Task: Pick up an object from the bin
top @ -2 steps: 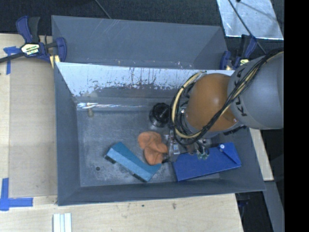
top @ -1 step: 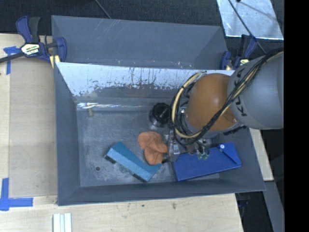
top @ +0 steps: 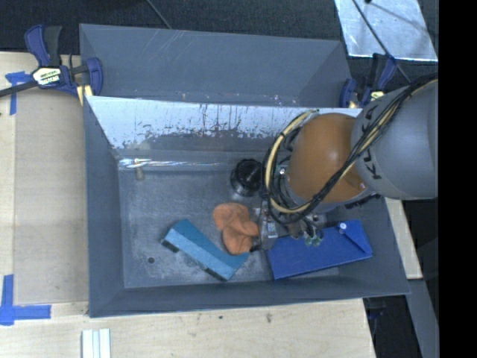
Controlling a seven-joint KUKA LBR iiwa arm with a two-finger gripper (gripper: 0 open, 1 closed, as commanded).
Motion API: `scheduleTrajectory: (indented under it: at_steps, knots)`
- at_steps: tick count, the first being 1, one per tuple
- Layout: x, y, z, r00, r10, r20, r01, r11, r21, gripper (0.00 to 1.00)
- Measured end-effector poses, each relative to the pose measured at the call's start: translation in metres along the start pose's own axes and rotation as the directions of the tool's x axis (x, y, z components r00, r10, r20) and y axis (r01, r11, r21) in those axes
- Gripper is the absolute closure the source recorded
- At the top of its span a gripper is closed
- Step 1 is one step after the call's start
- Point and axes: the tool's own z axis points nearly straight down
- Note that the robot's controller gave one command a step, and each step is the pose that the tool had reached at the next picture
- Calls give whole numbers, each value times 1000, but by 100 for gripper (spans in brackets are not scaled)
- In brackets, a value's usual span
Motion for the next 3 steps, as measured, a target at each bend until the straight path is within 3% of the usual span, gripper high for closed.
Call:
scheduleTrajectory:
  at_steps: [3]
  knots:
    - [0,0,0,1000,1,0,-1,1000,0,100]
